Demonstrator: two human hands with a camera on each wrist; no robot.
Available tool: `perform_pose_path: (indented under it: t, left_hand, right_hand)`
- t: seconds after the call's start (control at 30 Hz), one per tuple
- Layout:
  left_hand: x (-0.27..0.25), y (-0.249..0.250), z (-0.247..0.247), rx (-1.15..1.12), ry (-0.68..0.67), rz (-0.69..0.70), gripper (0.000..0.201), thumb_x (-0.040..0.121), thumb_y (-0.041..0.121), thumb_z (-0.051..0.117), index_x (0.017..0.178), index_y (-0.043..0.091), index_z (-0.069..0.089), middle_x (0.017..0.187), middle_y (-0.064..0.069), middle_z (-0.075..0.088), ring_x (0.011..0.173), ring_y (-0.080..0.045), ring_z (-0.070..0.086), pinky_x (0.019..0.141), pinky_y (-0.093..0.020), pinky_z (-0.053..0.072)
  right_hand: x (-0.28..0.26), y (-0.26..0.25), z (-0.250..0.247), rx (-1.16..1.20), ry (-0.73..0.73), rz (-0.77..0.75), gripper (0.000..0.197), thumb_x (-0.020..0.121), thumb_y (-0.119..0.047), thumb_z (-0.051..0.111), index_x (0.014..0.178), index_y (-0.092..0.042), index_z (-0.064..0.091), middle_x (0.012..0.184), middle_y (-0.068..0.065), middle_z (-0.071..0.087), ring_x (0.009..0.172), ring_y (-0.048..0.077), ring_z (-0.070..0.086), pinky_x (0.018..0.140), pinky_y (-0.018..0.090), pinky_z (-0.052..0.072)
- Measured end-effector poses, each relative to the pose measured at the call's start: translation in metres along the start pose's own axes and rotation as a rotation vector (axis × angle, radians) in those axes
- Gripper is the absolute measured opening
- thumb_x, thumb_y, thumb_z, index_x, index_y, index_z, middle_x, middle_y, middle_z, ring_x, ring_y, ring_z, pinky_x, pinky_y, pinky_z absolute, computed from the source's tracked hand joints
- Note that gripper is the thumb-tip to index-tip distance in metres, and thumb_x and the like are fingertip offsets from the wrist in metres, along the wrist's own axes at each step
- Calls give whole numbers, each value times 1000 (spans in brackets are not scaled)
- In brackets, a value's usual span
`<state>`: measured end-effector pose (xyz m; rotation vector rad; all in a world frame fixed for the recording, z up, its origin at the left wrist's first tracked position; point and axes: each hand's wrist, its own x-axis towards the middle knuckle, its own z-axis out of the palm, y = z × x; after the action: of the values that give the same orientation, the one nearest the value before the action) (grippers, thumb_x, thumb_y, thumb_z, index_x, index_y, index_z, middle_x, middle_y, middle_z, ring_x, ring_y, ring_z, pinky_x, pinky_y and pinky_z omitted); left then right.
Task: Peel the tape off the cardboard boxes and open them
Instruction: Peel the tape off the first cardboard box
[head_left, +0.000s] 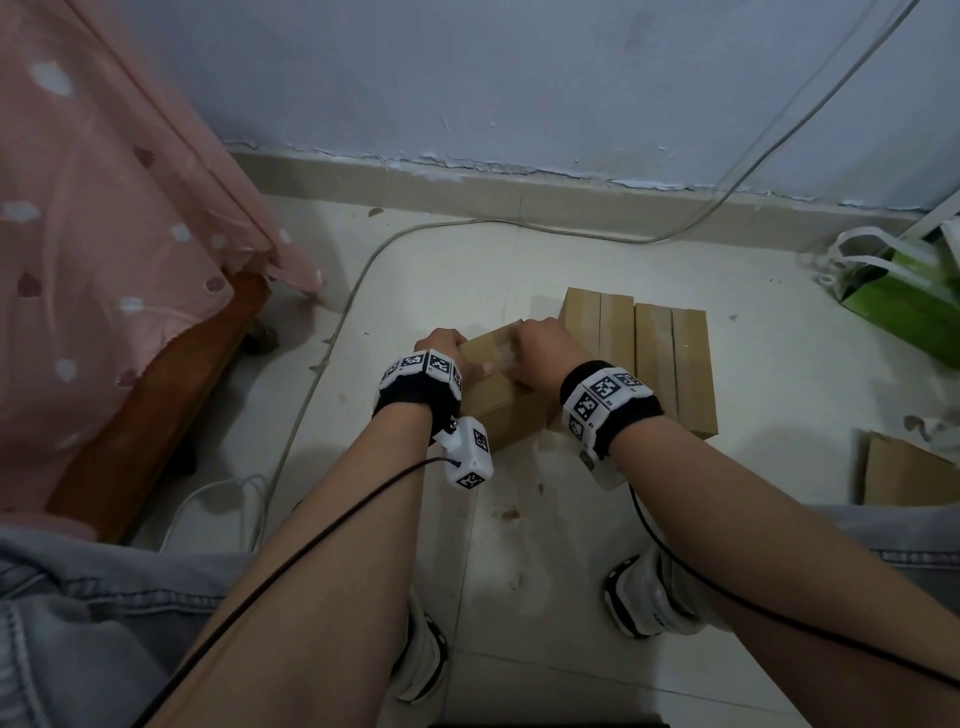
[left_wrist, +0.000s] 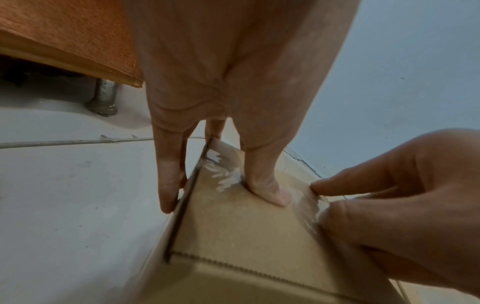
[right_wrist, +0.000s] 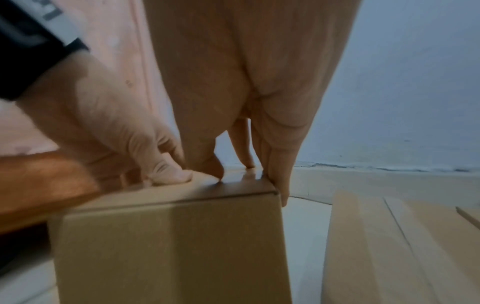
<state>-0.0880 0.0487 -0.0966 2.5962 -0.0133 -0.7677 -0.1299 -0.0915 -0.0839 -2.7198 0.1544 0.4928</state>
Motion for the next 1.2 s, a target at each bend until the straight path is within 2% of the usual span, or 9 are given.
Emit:
perform_pose_path:
  t: [0.1,0.23,0.43,0.63,0.77,0.93,1.1,1.2]
  left_hand:
    - [0,0,0,-13,-7,-1,61,84,40,74,134,13,55,136,-8,57,124,-28,54,96,-32,43]
    - [0,0,-1,-22,-6,-4,61,83,40,74,135,14,55,136,-8,57,125,-28,53,96,-32,42]
    - [-1,1,0,-15,-3,-1,56,84,40,74,130,12,58,132,-9,60,122,-28,56,88,-28,41]
    - [2,-1,1,-30,-6,-24,61,82,41,75,134,14,55,135,-8,58,123,-28,55,93,-30,43]
    - [4,-2,1,-30,-12,-30,66,80,44,76,136,17,54,137,-6,56,124,-27,54,96,-33,43]
    - [6,-2,-1,-49,-35,-47,70,78,44,78,137,17,52,137,-7,56,123,-28,55,98,-35,44]
    - [6,-3,1,-53,-21,-38,66,78,45,78,134,18,55,134,-7,58,121,-28,56,94,-33,44]
    - [5,-3,1,-48,-13,-19,58,81,41,77,129,14,59,131,-8,60,120,-28,57,87,-28,42]
  right_hand:
    - [-1,1,-5,75,-29,5,33,81,-33,69,98,-5,64,93,9,66,88,25,62,79,36,55]
    - [0,4,-6,86,-30,-5,38,76,-33,74,101,-5,65,94,8,68,89,24,64,82,38,56]
    - [0,3,-2,30,-6,-36,38,77,-35,75,97,-6,64,92,8,66,85,24,63,74,33,54]
    - [0,1,4,-45,7,-40,31,83,-31,69,100,-6,60,98,12,64,90,28,61,73,33,50]
    - [1,7,-2,52,5,-29,31,82,-32,67,101,-7,67,95,9,68,90,25,64,80,37,55]
    - [1,11,-6,92,-20,-36,36,80,-31,71,108,-8,67,98,8,67,92,24,63,81,34,55]
    - [1,8,-4,72,-13,-19,36,80,-31,71,106,-6,67,98,10,67,92,25,63,82,36,55]
    - [1,3,-2,22,-15,-12,37,78,-35,71,100,-6,64,97,9,66,89,25,63,74,33,54]
